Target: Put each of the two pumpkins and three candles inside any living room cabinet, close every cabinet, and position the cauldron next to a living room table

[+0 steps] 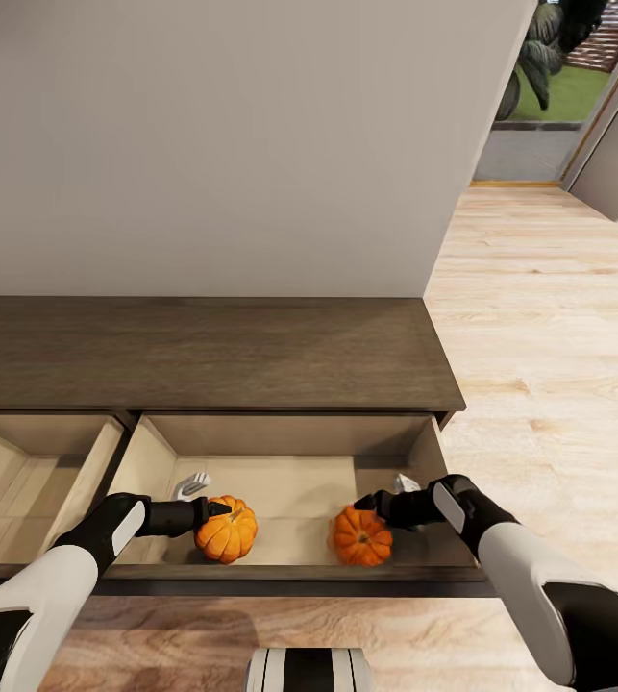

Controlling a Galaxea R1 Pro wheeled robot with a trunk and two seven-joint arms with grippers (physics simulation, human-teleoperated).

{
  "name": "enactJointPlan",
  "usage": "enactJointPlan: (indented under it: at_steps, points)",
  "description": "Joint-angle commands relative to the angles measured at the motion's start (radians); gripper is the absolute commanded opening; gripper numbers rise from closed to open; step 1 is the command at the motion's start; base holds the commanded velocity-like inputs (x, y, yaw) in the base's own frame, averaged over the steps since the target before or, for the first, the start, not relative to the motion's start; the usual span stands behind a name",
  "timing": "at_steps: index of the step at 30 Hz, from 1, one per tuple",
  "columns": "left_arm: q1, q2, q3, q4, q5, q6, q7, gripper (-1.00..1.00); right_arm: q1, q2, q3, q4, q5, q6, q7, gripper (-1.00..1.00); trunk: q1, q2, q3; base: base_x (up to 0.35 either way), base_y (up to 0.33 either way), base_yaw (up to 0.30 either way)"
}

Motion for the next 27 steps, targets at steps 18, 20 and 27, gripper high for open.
enactJointPlan:
  at_steps: [18, 20, 27]
  points:
    - [0.000, -0.002, -0.001, 0.002, -0.002, -0.001, 0.022, -1.00, -0.001, 0.005, 0.001, -0.116, -0.001, 0.011, 0.008, 1.00, 0.000, 0.000, 0.000, 0.000, 0.000, 0.000]
    - [0.000, -0.003, -0.001, 0.010, -0.002, -0.005, 0.051, -1.00, -0.001, 0.007, 0.002, -0.116, -0.001, 0.011, 0.023, 1.00, 0.000, 0.000, 0.000, 0.000, 0.000, 0.000]
    - [0.001, -0.017, -0.002, 0.046, -0.004, -0.086, 0.069, -1.00, -0.001, 0.012, 0.006, -0.115, -0.001, 0.011, 0.057, 1.00, 0.000, 0.000, 0.000, 0.000, 0.000, 0.000]
